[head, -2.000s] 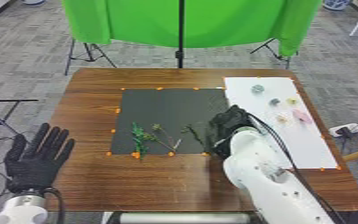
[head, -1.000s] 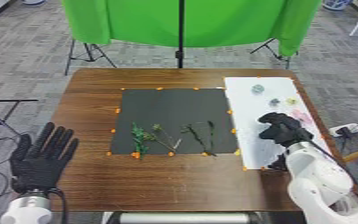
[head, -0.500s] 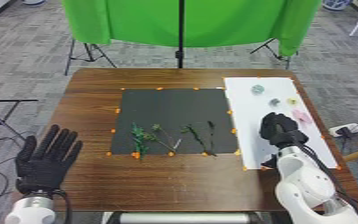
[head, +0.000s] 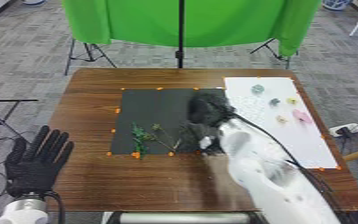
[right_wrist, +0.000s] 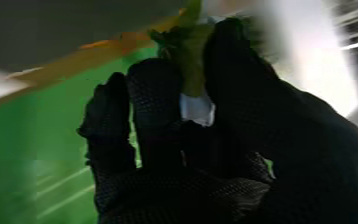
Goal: Arrange flowers
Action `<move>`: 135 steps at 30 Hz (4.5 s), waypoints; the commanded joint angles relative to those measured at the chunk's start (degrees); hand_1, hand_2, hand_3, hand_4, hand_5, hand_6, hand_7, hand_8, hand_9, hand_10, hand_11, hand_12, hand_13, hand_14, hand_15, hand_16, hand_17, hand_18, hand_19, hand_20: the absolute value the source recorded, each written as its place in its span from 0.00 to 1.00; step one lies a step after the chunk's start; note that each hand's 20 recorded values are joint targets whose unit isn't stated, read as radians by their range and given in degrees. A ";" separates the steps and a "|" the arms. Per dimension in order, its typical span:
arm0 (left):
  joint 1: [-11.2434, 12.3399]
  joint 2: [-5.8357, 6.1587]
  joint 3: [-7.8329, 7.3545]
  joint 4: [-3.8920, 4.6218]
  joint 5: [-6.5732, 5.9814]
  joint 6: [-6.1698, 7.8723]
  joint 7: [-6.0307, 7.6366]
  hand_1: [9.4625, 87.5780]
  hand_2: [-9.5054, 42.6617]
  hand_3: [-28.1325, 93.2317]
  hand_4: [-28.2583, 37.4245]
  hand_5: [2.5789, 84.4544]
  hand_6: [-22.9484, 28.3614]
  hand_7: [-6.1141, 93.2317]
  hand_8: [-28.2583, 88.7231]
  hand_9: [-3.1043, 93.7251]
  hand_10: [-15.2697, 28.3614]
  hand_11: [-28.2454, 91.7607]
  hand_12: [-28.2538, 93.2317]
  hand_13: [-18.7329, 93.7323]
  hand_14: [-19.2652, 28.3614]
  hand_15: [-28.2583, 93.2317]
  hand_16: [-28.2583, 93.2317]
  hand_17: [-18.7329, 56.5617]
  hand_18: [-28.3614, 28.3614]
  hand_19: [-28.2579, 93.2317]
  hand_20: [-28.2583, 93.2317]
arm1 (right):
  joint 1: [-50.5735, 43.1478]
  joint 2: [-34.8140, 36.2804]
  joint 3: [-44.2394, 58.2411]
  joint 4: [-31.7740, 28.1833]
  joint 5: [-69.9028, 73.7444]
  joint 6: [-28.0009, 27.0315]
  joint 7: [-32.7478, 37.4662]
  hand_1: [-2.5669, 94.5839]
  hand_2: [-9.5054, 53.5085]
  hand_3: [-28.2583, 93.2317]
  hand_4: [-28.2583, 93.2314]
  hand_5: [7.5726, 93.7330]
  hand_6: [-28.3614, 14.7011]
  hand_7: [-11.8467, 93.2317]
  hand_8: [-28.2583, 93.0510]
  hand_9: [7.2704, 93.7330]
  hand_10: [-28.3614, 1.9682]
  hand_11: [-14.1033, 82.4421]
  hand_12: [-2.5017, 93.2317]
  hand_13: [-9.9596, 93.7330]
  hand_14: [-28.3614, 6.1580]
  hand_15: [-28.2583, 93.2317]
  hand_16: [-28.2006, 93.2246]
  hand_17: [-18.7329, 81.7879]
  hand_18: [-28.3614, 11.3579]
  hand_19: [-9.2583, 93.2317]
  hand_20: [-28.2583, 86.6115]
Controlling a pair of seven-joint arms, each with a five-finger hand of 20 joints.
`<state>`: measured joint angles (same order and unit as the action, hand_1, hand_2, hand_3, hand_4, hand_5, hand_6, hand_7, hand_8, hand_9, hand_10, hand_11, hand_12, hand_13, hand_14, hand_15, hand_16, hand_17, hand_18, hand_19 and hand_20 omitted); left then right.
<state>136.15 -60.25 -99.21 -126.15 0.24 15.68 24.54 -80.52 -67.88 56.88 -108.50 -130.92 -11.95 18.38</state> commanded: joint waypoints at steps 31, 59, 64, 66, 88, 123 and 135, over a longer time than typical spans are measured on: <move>-4.01 3.92 3.22 1.74 -2.32 2.95 0.22 0.22 0.44 0.83 0.00 0.51 0.60 0.19 0.15 0.45 0.67 0.39 0.32 0.47 0.68 0.43 0.21 0.20 0.74 0.51 0.35 | 5.34 -20.58 -15.42 19.88 -27.22 4.41 -7.50 0.60 0.00 0.86 0.00 0.64 0.65 0.35 0.11 0.63 0.49 0.41 0.25 0.62 0.48 0.76 0.56 0.48 0.16 0.89 0.64; -3.67 0.77 2.76 1.52 -1.18 2.91 -0.23 0.23 0.43 0.83 0.00 0.50 0.60 0.19 0.15 0.45 0.67 0.40 0.32 0.47 0.68 0.44 0.21 0.20 0.74 0.52 0.35 | 2.90 -12.71 -3.81 5.45 -11.56 2.70 1.74 0.41 0.00 0.90 0.00 0.41 0.52 0.20 0.15 0.43 0.30 0.27 0.21 0.52 0.34 0.79 0.43 0.44 0.10 0.88 0.64; -1.60 0.82 1.92 0.03 0.49 2.06 0.69 0.22 0.43 0.83 0.00 0.50 0.60 0.19 0.15 0.45 0.67 0.40 0.32 0.47 0.68 0.44 0.21 0.20 0.74 0.52 0.35 | 0.22 -1.48 7.62 1.18 -10.42 7.50 5.69 0.36 0.00 0.86 0.00 0.40 0.50 0.18 0.16 0.40 0.26 0.25 0.21 0.49 0.29 0.73 0.40 0.42 0.10 0.86 0.62; -1.25 0.84 1.24 -0.14 0.63 2.08 0.70 0.22 0.43 0.83 0.00 0.51 0.60 0.19 0.15 0.45 0.67 0.40 0.32 0.47 0.68 0.44 0.21 0.20 0.74 0.52 0.35 | -0.71 2.04 12.29 2.01 -9.99 6.89 6.29 0.36 0.00 0.87 0.00 0.40 0.50 0.18 0.16 0.38 0.25 0.24 0.20 0.46 0.29 0.66 0.37 0.39 0.12 0.81 0.60; -2.98 0.74 1.00 0.28 0.25 3.51 0.15 0.22 0.44 0.83 0.00 0.51 0.60 0.20 0.15 0.45 0.68 0.40 0.32 0.47 0.68 0.44 0.21 0.20 0.74 0.52 0.35 | -10.15 10.94 25.05 5.54 -8.90 1.78 14.50 0.45 0.00 0.90 0.00 0.48 0.55 0.23 0.14 0.47 0.39 0.29 0.20 0.52 0.42 0.58 0.40 0.38 0.18 0.82 0.54; -2.53 0.21 1.38 0.06 -0.62 4.62 -0.35 0.21 0.45 0.83 0.00 0.52 0.60 0.20 0.15 0.46 0.68 0.40 0.32 0.47 0.69 0.44 0.21 0.20 0.74 0.52 0.35 | 10.22 -5.17 1.93 6.46 -3.48 2.58 -5.12 0.63 0.00 0.79 0.00 0.74 0.61 0.49 0.23 0.84 0.54 0.29 0.48 0.67 0.50 0.80 0.53 0.48 0.21 0.90 0.64; -8.49 3.26 4.47 1.85 0.00 4.44 -1.65 0.21 0.45 0.83 0.00 0.52 0.60 0.20 0.15 0.45 0.68 0.40 0.32 0.47 0.69 0.44 0.20 0.20 0.74 0.52 0.35 | 16.97 -18.95 -8.68 27.47 -23.37 3.53 -18.94 0.63 0.00 0.78 0.00 0.73 0.63 0.52 0.21 0.84 0.57 0.29 0.47 0.68 0.51 0.80 0.52 0.48 0.22 0.89 0.64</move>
<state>130.24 -58.49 -95.64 -125.22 0.04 19.78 24.44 -63.98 -79.13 50.66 -85.14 -144.98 -6.82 -0.09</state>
